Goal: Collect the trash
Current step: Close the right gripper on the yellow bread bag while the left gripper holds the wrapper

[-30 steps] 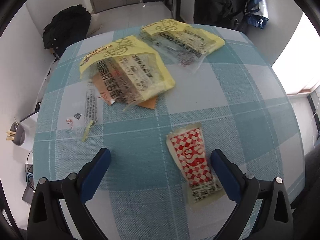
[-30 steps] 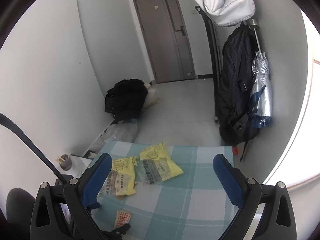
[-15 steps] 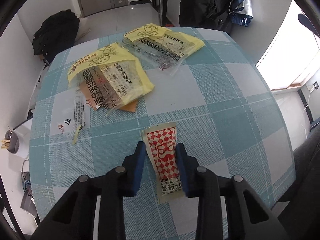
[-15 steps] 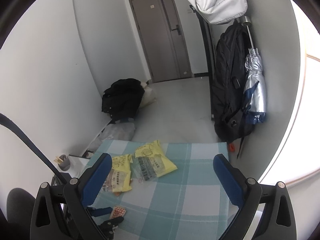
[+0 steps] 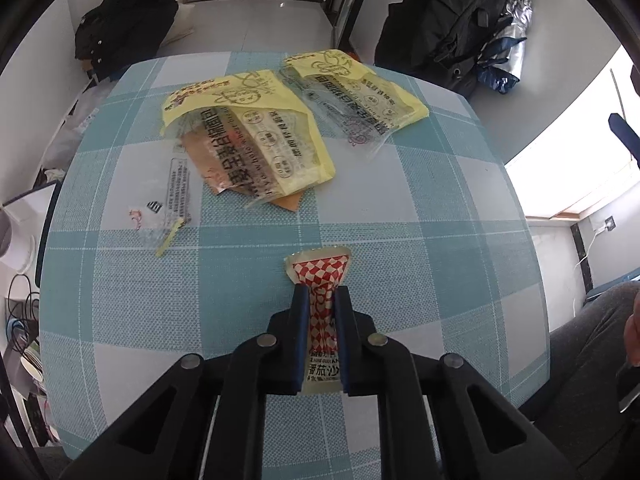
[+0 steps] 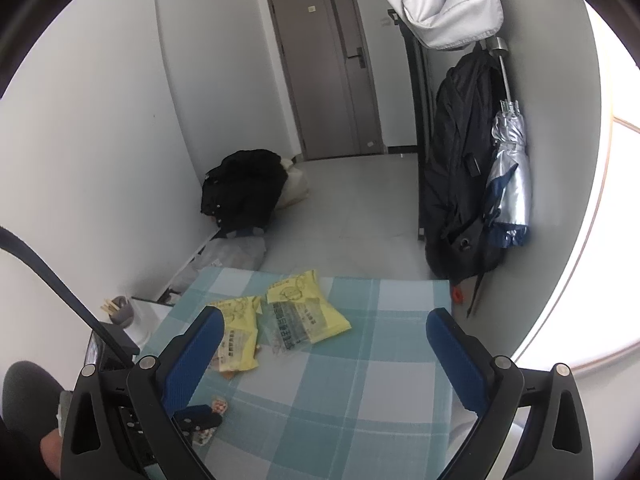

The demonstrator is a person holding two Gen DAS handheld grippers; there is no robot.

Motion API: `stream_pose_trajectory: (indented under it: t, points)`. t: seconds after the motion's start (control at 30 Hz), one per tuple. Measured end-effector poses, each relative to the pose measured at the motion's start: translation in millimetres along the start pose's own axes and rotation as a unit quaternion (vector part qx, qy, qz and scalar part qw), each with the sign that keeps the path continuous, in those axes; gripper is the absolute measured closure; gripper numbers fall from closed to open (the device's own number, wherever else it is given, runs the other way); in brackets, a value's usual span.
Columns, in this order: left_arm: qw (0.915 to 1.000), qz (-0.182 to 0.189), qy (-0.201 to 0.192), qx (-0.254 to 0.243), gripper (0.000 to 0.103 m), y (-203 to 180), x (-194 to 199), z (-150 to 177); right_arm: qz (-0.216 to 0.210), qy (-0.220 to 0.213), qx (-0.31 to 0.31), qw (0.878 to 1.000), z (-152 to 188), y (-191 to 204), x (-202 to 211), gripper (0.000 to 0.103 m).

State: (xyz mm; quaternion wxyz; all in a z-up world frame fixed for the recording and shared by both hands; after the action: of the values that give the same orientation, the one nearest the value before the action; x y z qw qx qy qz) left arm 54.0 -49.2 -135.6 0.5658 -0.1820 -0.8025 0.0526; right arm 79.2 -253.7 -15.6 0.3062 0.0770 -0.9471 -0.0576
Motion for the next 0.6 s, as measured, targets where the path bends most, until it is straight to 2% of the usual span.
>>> stream_pose_trajectory:
  t: [0.13,0.2,0.43,0.6]
  points:
    - [0.9995,0.017,0.002,0.025,0.096,4,-2,-2,0.005,0.007,-0.002,1.0,2,0,-4,0.001]
    - [0.9991,0.026,-0.003,0.032,0.102,8,2,-1,0.009,0.012,-0.004,1.0,3,0,-7,0.001]
    - [0.9971,0.047,-0.003,0.06,0.102,23,8,0,0.011,0.023,0.001,1.0,6,8,-15,0.001]
    - [0.9952,0.064,-0.03,0.068,0.102,30,25,-4,0.01,0.032,0.009,0.999,9,16,-22,0.001]
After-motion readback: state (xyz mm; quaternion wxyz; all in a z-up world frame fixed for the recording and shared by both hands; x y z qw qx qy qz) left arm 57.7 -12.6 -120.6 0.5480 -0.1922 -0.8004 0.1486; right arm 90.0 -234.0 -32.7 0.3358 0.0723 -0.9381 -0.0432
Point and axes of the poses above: each gripper's, at about its wrist camera, not at the fingertips, and x roughly against the way its jaws point, y to its left, z to its underside, the point moved 2 cm from there along -x, roughly the way its jaws point, and after that the axes turned 3 degrees about z, right-handed, at the moved point
